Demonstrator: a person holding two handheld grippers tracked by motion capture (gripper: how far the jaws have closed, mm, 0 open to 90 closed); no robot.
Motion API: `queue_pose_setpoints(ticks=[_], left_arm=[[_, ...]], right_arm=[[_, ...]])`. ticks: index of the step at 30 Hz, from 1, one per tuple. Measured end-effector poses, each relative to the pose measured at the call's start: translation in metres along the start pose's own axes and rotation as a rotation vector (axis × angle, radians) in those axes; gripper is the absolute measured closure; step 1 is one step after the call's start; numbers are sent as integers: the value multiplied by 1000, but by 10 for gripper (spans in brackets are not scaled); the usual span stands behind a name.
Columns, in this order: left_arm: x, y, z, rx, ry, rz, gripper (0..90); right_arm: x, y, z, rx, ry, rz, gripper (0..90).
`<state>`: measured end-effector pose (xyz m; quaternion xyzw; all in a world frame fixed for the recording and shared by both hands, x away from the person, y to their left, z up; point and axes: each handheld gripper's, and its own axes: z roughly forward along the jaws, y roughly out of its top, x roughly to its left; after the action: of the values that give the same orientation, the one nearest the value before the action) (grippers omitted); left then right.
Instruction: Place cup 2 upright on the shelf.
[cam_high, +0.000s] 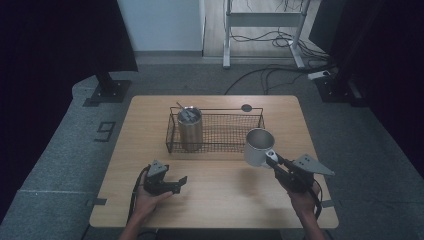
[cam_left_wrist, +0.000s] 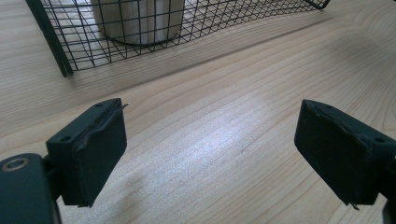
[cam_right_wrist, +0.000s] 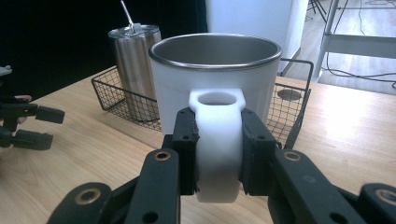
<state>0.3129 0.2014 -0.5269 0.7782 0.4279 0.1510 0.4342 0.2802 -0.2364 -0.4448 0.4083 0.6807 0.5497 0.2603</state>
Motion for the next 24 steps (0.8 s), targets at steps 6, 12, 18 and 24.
queue_pose_setpoints(ticks=[6,12,18,24], left_arm=[[0,0,0,1,-1,-2,95],[0,-1,1,2,-2,-3,95],[0,-1,1,3,-2,-1,95],[-1,-1,1,0,-4,0,96]], right_arm=[[-3,4,5,-3,-3,-3,706],[-6,9,11,-7,-5,-2,706],[-7,15,17,-13,-1,-5,706],[-9,18,26,-12,-1,-1,706]])
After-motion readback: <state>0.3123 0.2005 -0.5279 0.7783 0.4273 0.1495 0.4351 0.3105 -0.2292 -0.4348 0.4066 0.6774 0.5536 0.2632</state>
